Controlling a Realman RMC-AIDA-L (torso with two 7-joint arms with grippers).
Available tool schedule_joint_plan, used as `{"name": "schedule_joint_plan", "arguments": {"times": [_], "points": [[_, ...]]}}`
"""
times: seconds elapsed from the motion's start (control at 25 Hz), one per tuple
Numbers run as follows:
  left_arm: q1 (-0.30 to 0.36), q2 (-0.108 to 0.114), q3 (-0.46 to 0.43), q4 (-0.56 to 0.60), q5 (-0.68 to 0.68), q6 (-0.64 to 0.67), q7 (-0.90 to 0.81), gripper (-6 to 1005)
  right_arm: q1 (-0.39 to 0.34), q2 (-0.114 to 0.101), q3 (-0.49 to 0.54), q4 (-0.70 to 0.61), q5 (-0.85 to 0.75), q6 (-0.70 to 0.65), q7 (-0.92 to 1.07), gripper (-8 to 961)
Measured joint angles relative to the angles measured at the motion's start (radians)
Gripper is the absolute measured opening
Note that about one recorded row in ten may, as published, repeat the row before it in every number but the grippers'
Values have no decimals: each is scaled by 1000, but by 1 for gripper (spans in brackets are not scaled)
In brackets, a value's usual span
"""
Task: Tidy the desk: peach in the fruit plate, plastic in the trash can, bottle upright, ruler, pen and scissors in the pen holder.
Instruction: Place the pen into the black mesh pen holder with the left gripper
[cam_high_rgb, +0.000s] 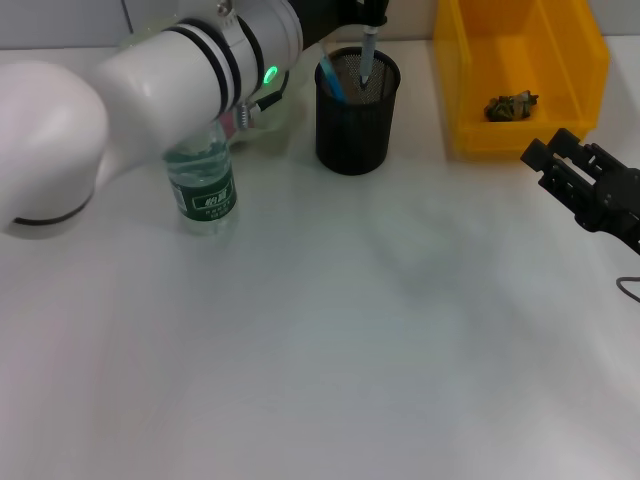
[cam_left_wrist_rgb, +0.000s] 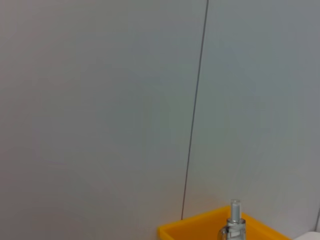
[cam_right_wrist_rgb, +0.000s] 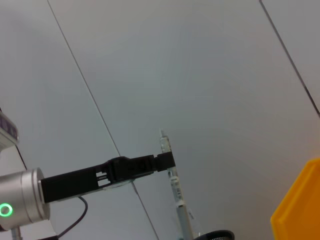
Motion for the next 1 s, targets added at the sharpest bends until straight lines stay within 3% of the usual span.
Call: {"name": "schedule_joint_plan", "arguments": {"times": [0.48, 0.68, 1.0], "points": [[-112, 0, 74, -114, -5, -54, 5, 293, -11, 0, -4, 0, -7, -16, 7, 581], [-104, 0, 107, -103, 1, -116, 3, 299, -11, -1, -5, 0, -7, -17, 9, 581], [-65, 1, 118, -66, 2, -139, 3, 460, -11, -2, -5, 0, -9, -17, 10, 581]]}}
